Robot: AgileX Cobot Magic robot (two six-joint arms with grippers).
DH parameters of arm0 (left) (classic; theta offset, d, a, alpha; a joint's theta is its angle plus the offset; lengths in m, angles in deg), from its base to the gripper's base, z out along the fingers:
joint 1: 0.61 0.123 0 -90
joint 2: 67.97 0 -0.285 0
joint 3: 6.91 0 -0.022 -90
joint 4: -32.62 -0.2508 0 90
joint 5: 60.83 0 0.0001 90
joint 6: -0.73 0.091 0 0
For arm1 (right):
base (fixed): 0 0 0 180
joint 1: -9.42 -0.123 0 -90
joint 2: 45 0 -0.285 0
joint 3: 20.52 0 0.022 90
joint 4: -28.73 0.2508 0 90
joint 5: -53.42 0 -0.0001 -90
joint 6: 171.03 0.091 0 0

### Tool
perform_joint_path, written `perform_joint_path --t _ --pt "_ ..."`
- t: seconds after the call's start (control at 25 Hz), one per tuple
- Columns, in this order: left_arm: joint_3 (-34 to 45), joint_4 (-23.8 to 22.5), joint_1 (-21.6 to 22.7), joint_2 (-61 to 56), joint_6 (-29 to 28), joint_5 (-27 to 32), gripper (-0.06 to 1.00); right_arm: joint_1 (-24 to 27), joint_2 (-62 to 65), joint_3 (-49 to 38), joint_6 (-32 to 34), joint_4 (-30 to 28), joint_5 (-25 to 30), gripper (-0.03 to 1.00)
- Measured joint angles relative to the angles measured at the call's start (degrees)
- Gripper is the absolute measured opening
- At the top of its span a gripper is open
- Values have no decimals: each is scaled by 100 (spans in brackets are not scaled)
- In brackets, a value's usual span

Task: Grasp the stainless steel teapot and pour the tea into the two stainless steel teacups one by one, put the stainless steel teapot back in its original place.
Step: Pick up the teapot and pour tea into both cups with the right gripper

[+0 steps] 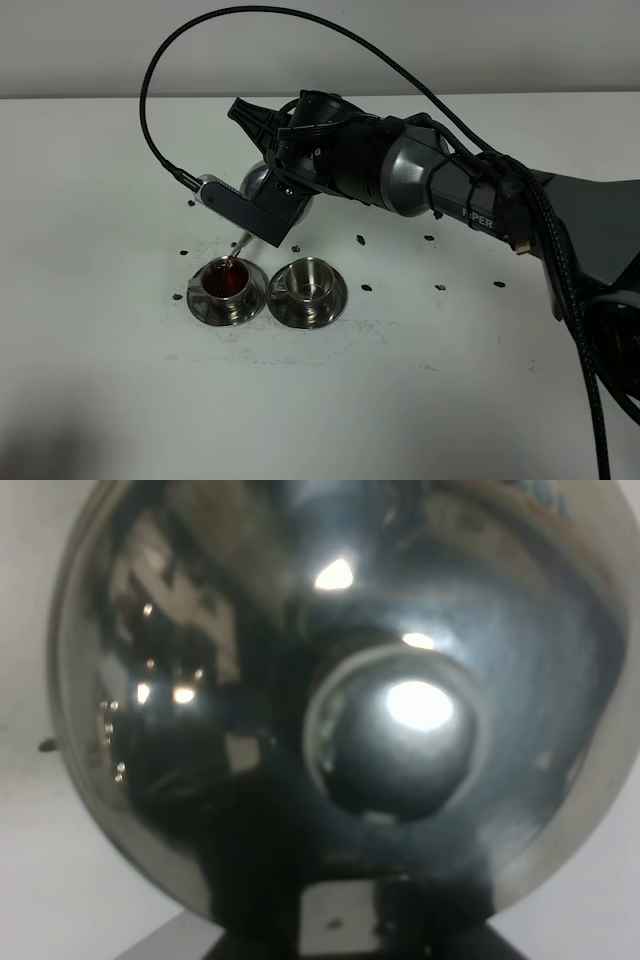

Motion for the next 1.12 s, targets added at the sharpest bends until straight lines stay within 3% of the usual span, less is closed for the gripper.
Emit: perform_joint_path --t 0.28,0.64,0.96,1.12 --pt "0 0 0 0 0 0 65 5 -81 0 107 261 36 18" --pt "0 0 0 0 0 0 65 178 101 123 182 1078 230 18" --pt "0 0 0 0 0 0 65 406 461 256 211 2527 285 18" --pt "0 0 0 0 0 0 65 534 541 260 582 3172 647 18"
